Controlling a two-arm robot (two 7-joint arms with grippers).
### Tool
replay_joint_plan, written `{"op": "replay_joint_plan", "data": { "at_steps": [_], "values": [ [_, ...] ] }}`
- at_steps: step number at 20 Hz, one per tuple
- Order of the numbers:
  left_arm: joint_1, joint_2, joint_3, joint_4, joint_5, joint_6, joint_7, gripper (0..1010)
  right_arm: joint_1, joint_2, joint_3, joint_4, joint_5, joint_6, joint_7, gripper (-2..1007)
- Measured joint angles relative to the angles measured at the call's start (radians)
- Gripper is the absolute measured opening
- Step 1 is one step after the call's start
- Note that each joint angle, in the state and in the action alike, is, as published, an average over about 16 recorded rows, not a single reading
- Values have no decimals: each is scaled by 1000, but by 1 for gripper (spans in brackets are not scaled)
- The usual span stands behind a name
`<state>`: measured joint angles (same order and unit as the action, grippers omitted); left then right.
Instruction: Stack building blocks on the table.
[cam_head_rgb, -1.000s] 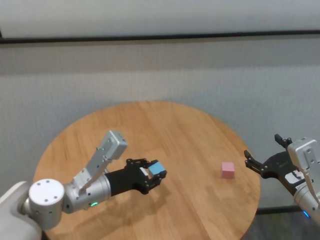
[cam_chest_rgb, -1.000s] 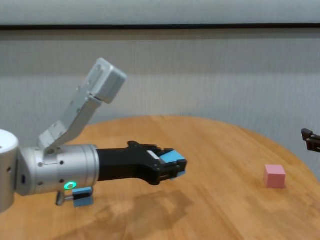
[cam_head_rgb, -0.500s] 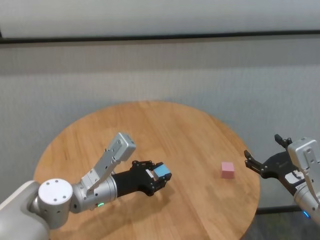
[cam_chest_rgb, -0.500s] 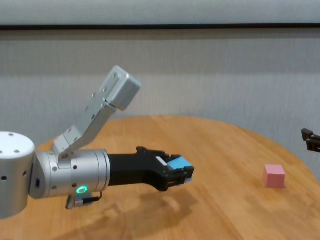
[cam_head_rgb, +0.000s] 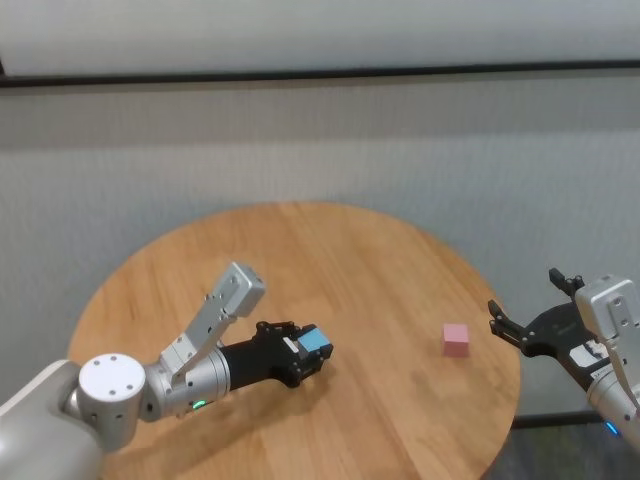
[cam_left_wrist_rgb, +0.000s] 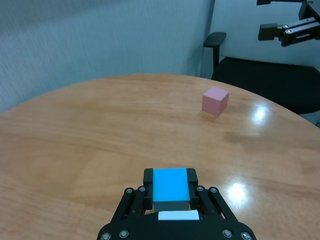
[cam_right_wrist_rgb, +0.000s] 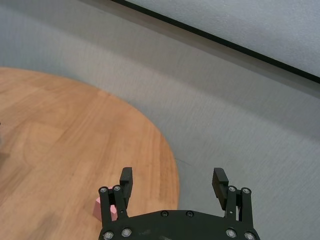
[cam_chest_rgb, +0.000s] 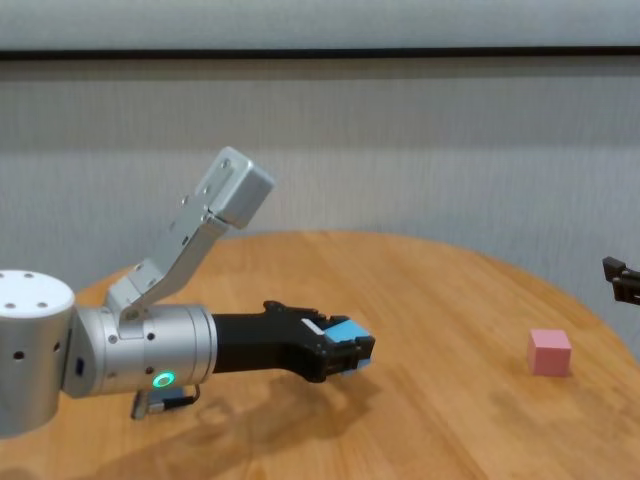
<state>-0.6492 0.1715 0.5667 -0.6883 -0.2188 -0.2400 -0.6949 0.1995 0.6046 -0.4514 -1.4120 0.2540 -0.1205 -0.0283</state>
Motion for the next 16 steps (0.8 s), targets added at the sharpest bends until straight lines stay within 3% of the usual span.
{"op": "replay_joint_plan", "data": {
  "at_steps": [16],
  "values": [
    [-81, -57, -21, 176, 42, -46, 5, 394, 0, 0, 0, 0, 0, 0, 0, 1005]
  ]
}}
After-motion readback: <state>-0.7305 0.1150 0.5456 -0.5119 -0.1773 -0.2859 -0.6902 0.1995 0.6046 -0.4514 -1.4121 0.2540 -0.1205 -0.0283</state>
